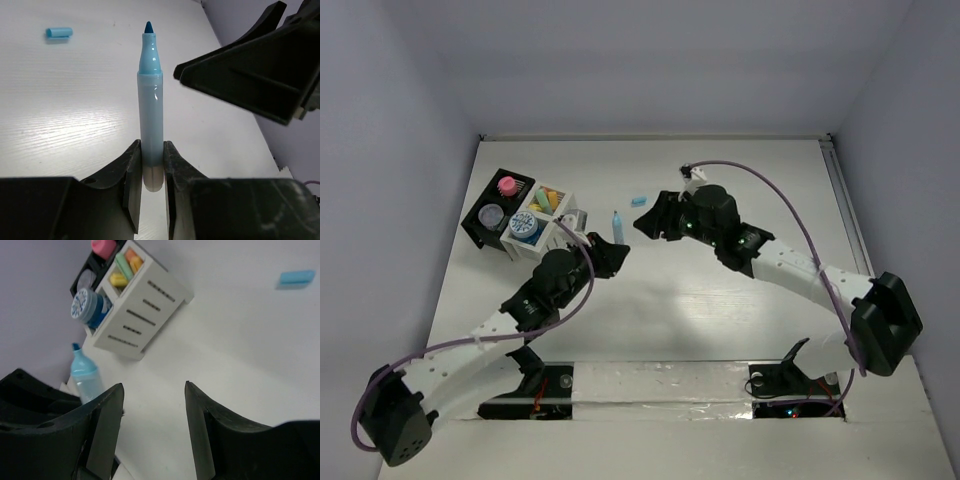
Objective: Sort the stationery into containers
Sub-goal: Pick up the pen from the center of the board, then pick up the pen cap from the center of the board.
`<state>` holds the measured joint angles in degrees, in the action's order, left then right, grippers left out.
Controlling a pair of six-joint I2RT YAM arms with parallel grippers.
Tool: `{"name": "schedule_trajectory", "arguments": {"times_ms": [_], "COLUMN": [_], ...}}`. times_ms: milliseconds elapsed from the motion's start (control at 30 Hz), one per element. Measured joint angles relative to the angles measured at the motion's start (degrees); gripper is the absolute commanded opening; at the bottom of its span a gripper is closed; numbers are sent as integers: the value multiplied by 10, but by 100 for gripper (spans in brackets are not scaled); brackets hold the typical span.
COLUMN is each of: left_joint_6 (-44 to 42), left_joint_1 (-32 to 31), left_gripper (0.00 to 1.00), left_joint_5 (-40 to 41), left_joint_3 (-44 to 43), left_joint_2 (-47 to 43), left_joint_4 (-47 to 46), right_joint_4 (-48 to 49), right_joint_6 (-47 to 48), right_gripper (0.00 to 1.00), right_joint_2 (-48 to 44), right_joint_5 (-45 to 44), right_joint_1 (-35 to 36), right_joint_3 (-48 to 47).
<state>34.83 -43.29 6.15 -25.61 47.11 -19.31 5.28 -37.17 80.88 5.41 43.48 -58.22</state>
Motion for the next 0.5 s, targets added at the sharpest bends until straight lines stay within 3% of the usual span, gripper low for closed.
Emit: {"name": "schedule_trajectory", "arguments": {"times_ms": [233,500], "left_joint_6": [-16,-34], "left_joint_1": [0,0], "left_gripper": [0,0], "left_joint_5": [21,19], "left_joint_3": [-5,-58], "left_joint_2": [-89,-172], "left_joint_4": [75,158], "right_joint_4": [39,45], "right_joint_6": [-14,-57], "right_gripper": [57,60], "right_joint_2": [38,251], "right_joint_5": [-3,-36], "right_joint_1": [-47,-80], "right_joint_3": [-9,-110]}}
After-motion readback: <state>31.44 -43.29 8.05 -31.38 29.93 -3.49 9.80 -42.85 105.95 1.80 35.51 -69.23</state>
